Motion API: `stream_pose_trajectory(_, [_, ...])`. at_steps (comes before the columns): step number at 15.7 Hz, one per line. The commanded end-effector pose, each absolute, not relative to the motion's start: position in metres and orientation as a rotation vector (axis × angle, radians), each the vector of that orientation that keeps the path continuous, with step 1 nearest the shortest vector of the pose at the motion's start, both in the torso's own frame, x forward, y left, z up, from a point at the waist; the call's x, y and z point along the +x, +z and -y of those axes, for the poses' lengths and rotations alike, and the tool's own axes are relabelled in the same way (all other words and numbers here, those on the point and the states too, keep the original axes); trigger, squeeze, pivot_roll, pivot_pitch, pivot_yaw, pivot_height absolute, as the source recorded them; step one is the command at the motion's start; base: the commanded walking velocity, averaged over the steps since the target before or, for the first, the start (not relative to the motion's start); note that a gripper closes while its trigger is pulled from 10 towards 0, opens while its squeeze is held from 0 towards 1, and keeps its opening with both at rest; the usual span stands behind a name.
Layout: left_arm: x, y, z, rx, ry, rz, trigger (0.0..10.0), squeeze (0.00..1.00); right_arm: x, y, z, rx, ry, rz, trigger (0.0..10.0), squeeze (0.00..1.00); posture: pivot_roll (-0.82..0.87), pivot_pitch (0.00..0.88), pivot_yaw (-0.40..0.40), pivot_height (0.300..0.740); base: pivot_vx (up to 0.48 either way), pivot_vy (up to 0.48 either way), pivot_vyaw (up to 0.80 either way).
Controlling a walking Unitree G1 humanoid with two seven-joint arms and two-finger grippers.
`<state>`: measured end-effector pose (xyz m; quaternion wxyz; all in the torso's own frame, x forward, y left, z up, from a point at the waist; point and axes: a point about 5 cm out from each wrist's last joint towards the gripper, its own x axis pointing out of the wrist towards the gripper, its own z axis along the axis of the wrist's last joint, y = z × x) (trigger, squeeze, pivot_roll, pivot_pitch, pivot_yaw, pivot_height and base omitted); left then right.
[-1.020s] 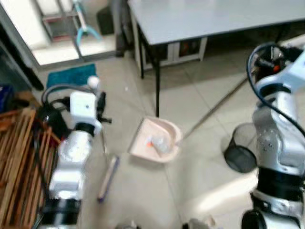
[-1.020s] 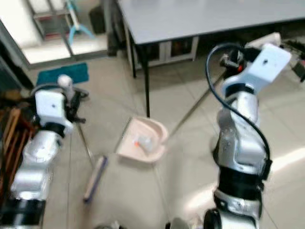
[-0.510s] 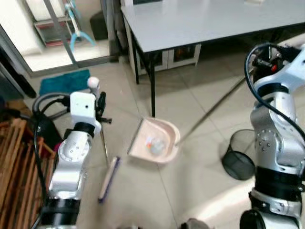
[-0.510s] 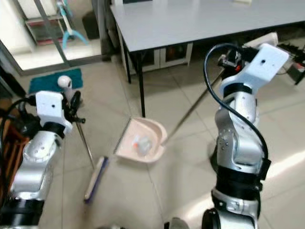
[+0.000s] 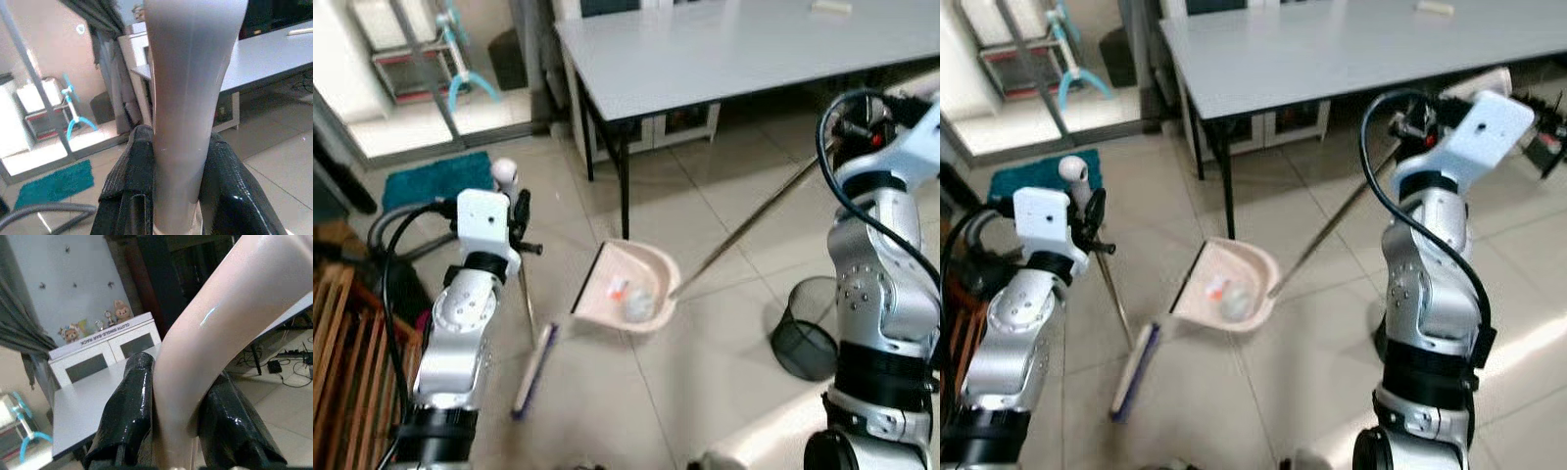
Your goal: Sweep floor
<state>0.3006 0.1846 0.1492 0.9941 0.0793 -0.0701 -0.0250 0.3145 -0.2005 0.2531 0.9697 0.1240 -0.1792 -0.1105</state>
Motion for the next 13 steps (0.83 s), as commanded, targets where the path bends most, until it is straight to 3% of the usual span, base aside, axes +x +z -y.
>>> stream_pose_trajectory(1, [0.302, 0.158, -0.179, 0.160, -0.067, 0.180, 10.0, 0.00, 0.309, 0.264, 0.209, 0.245, -0.254, 0.421, 10.0, 0.00, -0.02, 0.054, 0.062, 0.740, 0.386, 0.000, -0.80])
stream_pose_trajectory(13, [0.299, 0.153, -0.182, 0.149, -0.036, 0.173, 10.0, 0.00, 0.312, 0.286, 0.217, 0.202, -0.242, 0.475, 10.0, 0.00, -0.03, 0.055, 0.033, 0.740, 0.388, 0.000, -0.80])
